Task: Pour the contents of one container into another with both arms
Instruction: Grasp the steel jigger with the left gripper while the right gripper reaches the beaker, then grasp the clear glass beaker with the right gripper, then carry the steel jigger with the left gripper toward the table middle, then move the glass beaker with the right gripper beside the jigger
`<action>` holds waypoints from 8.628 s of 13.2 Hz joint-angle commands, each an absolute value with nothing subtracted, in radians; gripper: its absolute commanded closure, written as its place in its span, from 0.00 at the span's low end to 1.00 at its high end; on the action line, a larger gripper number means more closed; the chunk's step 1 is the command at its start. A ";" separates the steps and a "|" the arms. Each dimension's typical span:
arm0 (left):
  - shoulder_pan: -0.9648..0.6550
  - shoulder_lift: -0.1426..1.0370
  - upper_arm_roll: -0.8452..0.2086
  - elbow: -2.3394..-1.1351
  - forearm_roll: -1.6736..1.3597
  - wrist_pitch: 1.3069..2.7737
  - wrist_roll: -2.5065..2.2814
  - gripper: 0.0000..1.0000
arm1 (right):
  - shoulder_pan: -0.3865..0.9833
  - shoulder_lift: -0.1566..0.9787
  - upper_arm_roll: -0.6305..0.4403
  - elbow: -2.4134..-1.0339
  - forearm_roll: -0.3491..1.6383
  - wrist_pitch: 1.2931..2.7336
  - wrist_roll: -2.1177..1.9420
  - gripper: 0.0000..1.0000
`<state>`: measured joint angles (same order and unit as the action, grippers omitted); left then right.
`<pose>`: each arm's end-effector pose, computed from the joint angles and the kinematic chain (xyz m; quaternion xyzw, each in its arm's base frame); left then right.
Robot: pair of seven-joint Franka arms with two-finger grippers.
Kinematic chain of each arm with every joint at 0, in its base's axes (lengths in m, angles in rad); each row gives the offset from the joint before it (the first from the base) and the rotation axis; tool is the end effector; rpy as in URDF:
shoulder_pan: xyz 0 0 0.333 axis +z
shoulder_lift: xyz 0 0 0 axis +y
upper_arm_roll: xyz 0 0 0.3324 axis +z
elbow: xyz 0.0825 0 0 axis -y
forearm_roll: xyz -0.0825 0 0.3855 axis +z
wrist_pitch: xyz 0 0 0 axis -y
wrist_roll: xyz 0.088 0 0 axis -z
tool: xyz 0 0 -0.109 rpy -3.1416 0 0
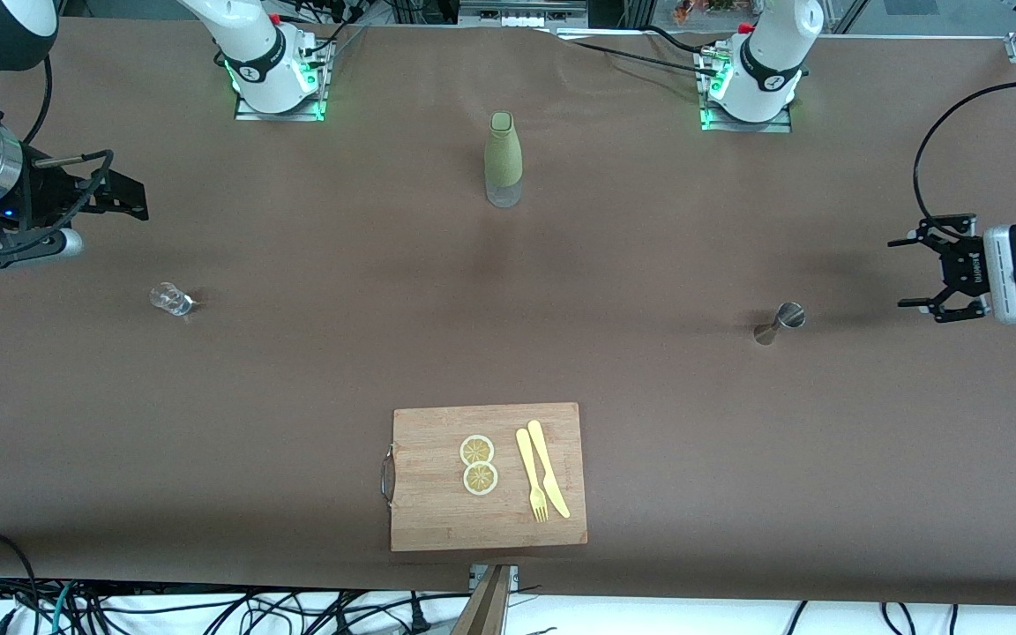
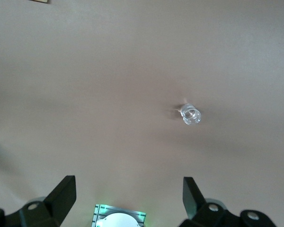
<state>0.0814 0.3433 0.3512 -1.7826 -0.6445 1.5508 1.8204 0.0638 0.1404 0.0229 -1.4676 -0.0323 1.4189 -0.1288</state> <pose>0.5653 0.1705 0.3682 0.7699 -0.5275 0.1154 0.3400 0.5807 0.0456 0.5952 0.9898 0.1062 -0.0947 0.0125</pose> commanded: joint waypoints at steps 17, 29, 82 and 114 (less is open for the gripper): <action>0.198 0.882 0.356 -1.861 -1.310 1.428 2.873 0.00 | -0.155 0.147 0.021 -1.650 0.024 1.613 -1.162 0.00; 0.153 0.902 0.333 -1.841 -1.356 1.390 2.875 0.00 | -0.558 0.602 -0.035 -1.649 0.550 1.600 -2.290 0.00; -0.471 1.048 -0.075 -1.405 -1.855 1.980 2.404 1.00 | -0.640 1.069 0.066 -1.454 0.732 1.330 -2.663 0.58; -0.612 1.183 -0.075 -1.209 -2.034 2.082 2.413 1.00 | -0.318 0.715 0.075 -1.675 0.827 1.414 -2.450 0.92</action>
<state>-0.5963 1.1543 -0.0836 -1.2557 -1.9875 2.0725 2.4128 -0.3551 0.7903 0.0819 -1.5948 0.7845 1.3856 -2.4717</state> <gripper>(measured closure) 0.775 0.863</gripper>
